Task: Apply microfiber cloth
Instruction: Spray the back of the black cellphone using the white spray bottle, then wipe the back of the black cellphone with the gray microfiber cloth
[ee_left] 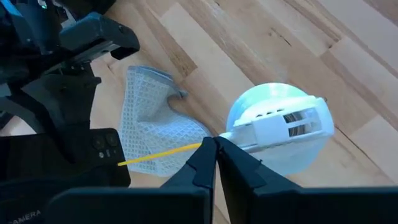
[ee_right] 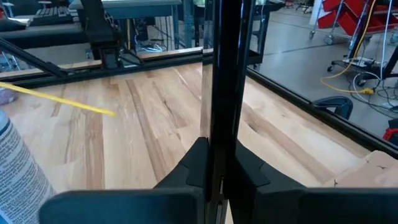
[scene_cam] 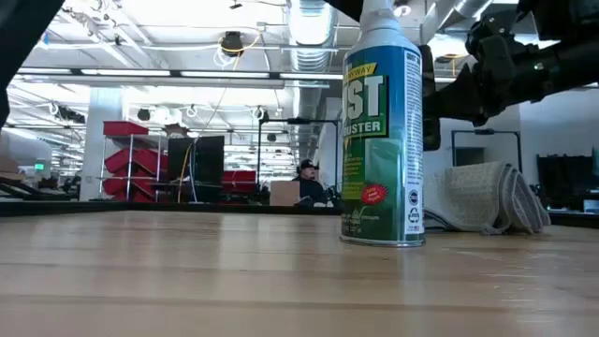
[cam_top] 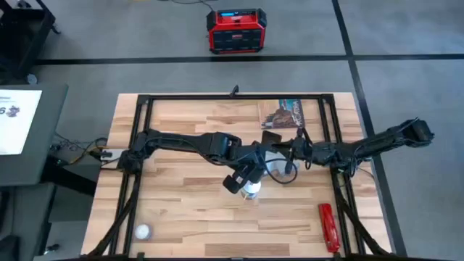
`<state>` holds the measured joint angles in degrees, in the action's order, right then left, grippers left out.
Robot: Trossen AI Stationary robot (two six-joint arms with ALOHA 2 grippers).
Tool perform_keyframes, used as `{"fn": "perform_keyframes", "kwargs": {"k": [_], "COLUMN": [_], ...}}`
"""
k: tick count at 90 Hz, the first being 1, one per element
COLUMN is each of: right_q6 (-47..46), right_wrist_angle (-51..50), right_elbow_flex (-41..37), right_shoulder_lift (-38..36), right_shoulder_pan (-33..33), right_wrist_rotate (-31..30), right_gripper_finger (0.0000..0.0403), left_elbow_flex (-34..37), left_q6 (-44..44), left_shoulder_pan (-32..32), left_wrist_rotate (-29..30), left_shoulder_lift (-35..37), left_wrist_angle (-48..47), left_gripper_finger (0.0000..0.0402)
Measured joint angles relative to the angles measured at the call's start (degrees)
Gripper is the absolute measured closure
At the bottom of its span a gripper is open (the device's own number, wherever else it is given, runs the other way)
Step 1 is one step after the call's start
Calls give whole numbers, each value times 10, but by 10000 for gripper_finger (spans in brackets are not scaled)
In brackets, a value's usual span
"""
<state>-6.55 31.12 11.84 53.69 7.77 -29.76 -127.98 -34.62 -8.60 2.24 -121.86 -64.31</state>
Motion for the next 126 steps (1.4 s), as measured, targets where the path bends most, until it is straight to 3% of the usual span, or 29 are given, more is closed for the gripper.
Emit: {"fn": "perform_keyframes", "kwargs": {"k": [27,43,53,60,81,102,126], "right_q6": [0,2,11,15,21,6,-37], "right_wrist_angle": [1,3,7,0,-110,-228,-345], "right_elbow_flex": [0,0,0,0,0,0,0], "right_shoulder_lift": [0,-2,-6,-18,-108,-212,-286], "right_shoulder_pan": [0,0,-1,0,-1,27,79], "right_wrist_rotate": [0,0,-1,-5,-65,-111,-176], "right_gripper_finger": [391,391,391,391,391,391,391], "left_elbow_flex": [2,-21,-33,-39,-44,-32,53], "left_q6": [0,10,9,9,22,58,24], "left_shoulder_pan": [0,-1,-1,-1,31,112,152], "left_wrist_rotate": [14,60,121,146,141,1,-114], "left_shoulder_lift": [-2,0,0,0,0,1,2], "left_wrist_angle": [-10,-1,-7,-8,-45,-63,33], "left_gripper_finger": [402,402,402,402,402,402,402]}}
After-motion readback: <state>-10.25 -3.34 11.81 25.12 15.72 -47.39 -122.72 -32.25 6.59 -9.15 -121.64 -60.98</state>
